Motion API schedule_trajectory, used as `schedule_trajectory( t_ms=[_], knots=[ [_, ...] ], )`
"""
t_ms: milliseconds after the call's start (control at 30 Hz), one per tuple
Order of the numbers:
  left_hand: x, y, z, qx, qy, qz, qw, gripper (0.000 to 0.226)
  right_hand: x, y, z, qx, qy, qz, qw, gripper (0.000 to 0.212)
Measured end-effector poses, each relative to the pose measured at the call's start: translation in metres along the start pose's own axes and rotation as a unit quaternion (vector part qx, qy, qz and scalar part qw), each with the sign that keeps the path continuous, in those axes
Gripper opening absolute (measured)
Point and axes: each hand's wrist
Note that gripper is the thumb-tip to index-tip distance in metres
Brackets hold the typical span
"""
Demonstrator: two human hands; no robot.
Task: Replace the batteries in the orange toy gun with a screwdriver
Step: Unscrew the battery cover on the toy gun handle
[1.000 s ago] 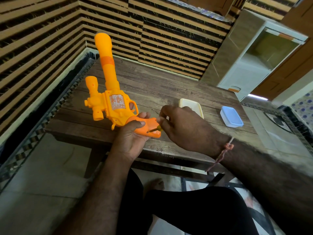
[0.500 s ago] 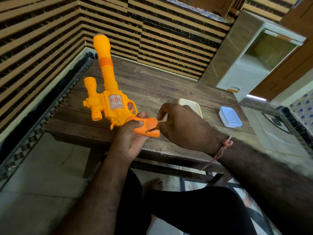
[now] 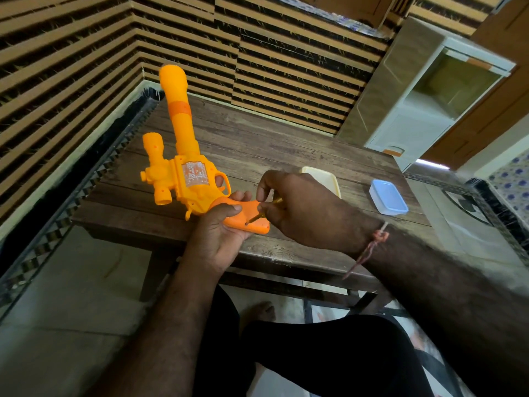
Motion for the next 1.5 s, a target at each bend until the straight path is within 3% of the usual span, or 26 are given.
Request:
schedule_trajectory(
  t_ms=[133,267,367,433,533,600,767,833,933,1100,1167,1267,1367,1500],
  knots=[
    [0.000,-0.003,0.004,-0.011,-0.009,0.017,1.000,0.024,-0.002,-0.008,0.009,0.034,0.048,-0.032,0.998,0.032],
    [0.000,-0.002,-0.001,-0.010,-0.019,0.007,1.000,0.025,-0.081,-0.021,-0.026,0.035,0.129,-0.032,0.991,0.045],
    [-0.002,0.000,-0.005,-0.010,-0.008,-0.006,1.000,0.055,-0.033,-0.013,-0.011,0.074,0.109,-0.031,0.991,0.019],
    [-0.004,0.001,-0.005,-0.006,-0.004,-0.016,1.000,0.055,0.005,-0.003,0.005,0.053,0.115,-0.006,0.992,0.022],
    [-0.006,0.000,-0.006,0.006,-0.004,-0.019,1.000,0.044,0.003,0.001,0.007,0.041,0.068,0.025,0.997,0.024],
    [-0.005,0.001,-0.009,0.008,-0.007,-0.012,1.000,0.050,-0.005,-0.004,0.004,0.046,0.062,0.012,0.997,0.011],
    [-0.004,0.003,-0.015,0.001,-0.015,-0.005,1.000,0.066,0.000,-0.006,0.007,0.012,0.059,0.008,0.998,0.013],
    [-0.003,0.002,-0.012,0.001,0.002,-0.008,1.000,0.059,0.003,-0.006,0.008,-0.010,0.020,0.027,0.999,0.019],
    [-0.004,0.000,-0.011,0.018,0.012,0.002,1.000,0.039,0.000,-0.011,-0.001,-0.104,-0.116,0.040,0.987,0.025],
    [-0.005,0.002,-0.010,0.038,0.011,-0.016,0.999,0.047,-0.001,-0.009,-0.034,-0.237,-0.230,0.045,0.943,0.047],
    [-0.005,0.003,-0.012,0.037,0.007,-0.021,0.999,0.060,-0.002,-0.007,-0.045,-0.278,-0.251,0.051,0.926,0.051],
    [-0.005,0.002,-0.010,0.032,0.007,-0.026,0.999,0.058,0.001,-0.006,-0.061,-0.307,-0.273,0.073,0.909,0.055],
    [-0.005,0.000,-0.004,0.033,0.025,-0.026,0.999,0.036,0.002,-0.007,-0.068,-0.334,-0.274,0.091,0.897,0.058],
    [-0.004,-0.001,-0.001,0.030,0.023,-0.028,0.999,0.037,-0.002,-0.007,-0.069,-0.335,-0.270,0.102,0.897,0.052]
  ],
)
Point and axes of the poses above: each hand's wrist, its own y-axis away from the middle knuckle, its own z-axis out of the back of the hand, x = y × z, and after that the axes turned 15 degrees about x, right-handed
